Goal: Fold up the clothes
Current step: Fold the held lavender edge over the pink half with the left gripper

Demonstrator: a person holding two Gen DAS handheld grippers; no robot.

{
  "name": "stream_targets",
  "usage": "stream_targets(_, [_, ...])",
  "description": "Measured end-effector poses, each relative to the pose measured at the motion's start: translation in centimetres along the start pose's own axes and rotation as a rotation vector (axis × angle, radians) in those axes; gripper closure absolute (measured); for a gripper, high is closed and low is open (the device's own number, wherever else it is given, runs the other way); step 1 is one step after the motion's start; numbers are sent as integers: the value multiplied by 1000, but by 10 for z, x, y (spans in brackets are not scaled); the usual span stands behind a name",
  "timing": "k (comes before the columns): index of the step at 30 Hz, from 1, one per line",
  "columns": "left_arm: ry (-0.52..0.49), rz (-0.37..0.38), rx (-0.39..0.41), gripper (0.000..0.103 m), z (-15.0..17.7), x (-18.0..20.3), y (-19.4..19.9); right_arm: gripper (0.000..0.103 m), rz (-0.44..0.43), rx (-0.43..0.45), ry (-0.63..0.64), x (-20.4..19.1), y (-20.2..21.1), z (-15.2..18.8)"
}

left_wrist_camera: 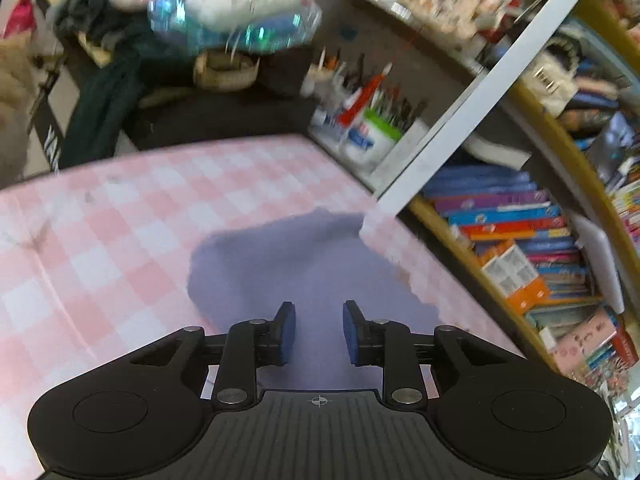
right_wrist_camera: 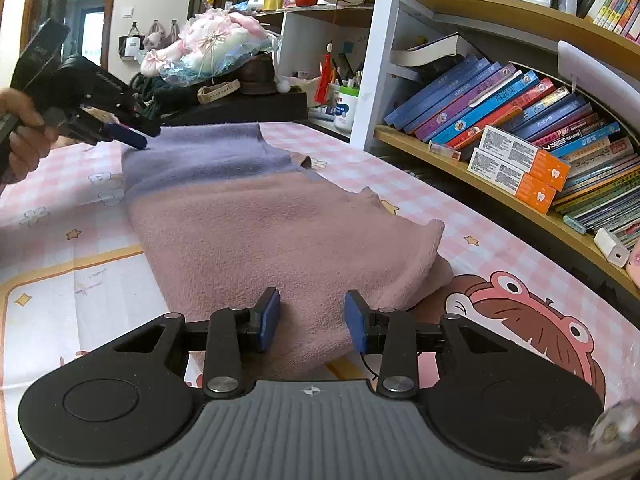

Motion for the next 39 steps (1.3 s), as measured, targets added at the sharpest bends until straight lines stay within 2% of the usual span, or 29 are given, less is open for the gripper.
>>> stream_targets(1, [-15, -13, 18, 72, 0, -1, 5, 69, -1, 0, -2, 0, 0, 0])
stream_targets(3, [-27, -76, 42, 55, -2, -6, 15, 69, -2, 0, -2, 0, 0, 0])
stream_targets(5, [-1, -128, 20, 53, -4, -16, 16, 69, -2, 0, -2, 0, 0, 0])
stream_targets(7, [49, -131, -23, 52, -4, -23, 5, 69, -2, 0, -2, 0, 0, 0])
stream_targets(8, [74, -131, -45, 45, -4, -26, 0, 69, -2, 0, -2, 0, 0, 0])
stream_targets(9, [100, -131, -66, 33, -4, -30, -6, 69, -2, 0, -2, 0, 0, 0])
stream_targets(10, [119, -117, -84, 30, -3, -31, -12, 69, -2, 0, -2, 0, 0, 0])
stream_targets(12, [144, -91, -83, 29, -2, -31, -21, 69, -3, 0, -3, 0, 0, 0])
stream_targets(14, [160, -81, -54, 34, -2, -28, -24, 69, -3, 0, -3, 0, 0, 0])
stream_targets(15, [141, -72, -29, 46, -3, -22, -23, 69, -3, 0, -3, 0, 0, 0])
stream_targets(16, [120, -61, -5, 51, -4, -15, -21, 69, -3, 0, -3, 0, 0, 0])
stream_targets(18, [52, 29, 38, 51, -5, -3, -14, 69, -2, 0, -4, -1, 0, 0])
stream_targets(20, [16, 54, 34, 50, -5, -4, -16, 69, -3, 0, -6, 0, 0, 0])
stream_targets(22, [70, -14, -11, 51, -3, -17, -25, 69, -4, 0, -7, 0, 0, 0])
stream_targets(24, [141, -14, -25, 51, 2, -30, -30, 69, -3, 0, -5, 0, 0, 0])
stream_targets(30, [136, -36, -21, 49, 8, -29, -35, 69, -5, 0, -6, 0, 0, 0])
stream_targets(33, [128, -53, -18, 55, 7, -25, -36, 69, -7, 0, -6, 0, 0, 1])
stream_targets(34, [104, -50, -9, 63, 6, -20, -36, 68, -7, 0, -6, 0, 0, 1])
stream_targets(35, [79, -47, 0, 84, 5, -15, -36, 68, -7, 1, -7, 0, 1, 1])
stream_targets(36, [54, -44, 9, 92, 4, -10, -35, 68, -7, 1, -7, 0, 1, 1])
stream_targets(37, [-6, -28, 44, 93, 4, 1, -28, 68, -7, 1, -7, 0, 1, 1])
stream_targets(39, [-198, 24, 119, 92, 3, 32, -12, 68, -9, 0, -11, 0, 1, 2])
Point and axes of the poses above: each gripper's, at about its wrist camera, not at the fingertips, and y roughly against the way its jaws point, x to its right, z to its underside, the point moved 2 cm from there along -y, roughly the way its jaws point, and after that the axes turned 9 degrees about -y, right-handed, at the moved point
